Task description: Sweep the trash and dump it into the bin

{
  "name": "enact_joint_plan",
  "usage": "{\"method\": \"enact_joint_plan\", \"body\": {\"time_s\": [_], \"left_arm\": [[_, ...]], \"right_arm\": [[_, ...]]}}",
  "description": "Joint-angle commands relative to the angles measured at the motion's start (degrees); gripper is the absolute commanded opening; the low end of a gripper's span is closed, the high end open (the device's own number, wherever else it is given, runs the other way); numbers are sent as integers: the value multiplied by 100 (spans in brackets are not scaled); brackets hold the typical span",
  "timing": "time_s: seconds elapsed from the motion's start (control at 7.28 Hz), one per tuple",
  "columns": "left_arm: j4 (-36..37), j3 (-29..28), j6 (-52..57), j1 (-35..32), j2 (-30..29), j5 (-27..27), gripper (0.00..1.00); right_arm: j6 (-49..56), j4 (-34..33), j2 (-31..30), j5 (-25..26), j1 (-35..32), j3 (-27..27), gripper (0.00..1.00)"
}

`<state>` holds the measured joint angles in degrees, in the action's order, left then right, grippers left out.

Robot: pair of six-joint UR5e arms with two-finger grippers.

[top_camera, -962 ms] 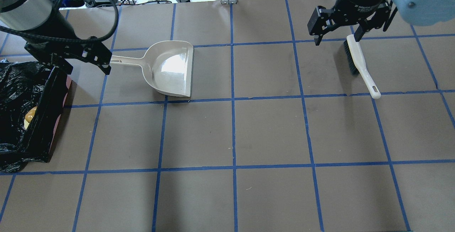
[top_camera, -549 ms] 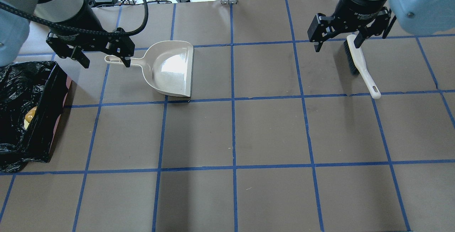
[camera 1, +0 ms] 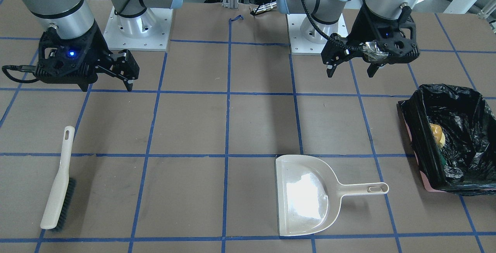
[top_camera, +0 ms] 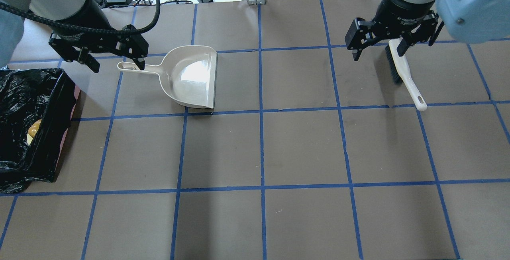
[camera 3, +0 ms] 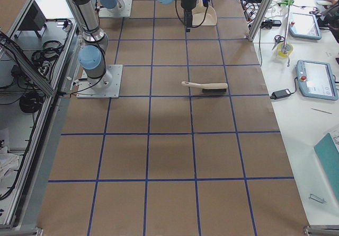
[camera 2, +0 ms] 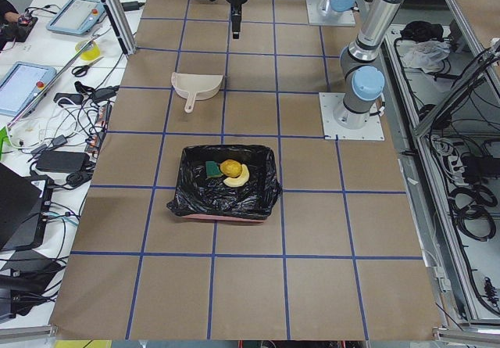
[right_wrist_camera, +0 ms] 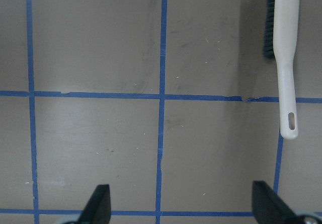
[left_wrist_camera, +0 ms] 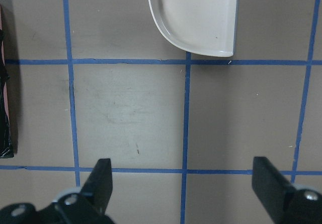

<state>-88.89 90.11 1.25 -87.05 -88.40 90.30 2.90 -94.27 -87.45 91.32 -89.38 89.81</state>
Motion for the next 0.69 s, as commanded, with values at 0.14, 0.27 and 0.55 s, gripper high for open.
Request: {"method": "enact_joint_plan", "body": {"time_s": [0.14,0.27,0.55], "left_arm": [[65,6,-37,21,-19,-13,100],[65,6,-28,21,-11,-4,100],[65,6,33,21,-19,-4,100]], "right_arm": [[0,14,0,0,0,1,100],[0,14,0,0,0,10,100],[0,23,0,0,0,10,100]]}}
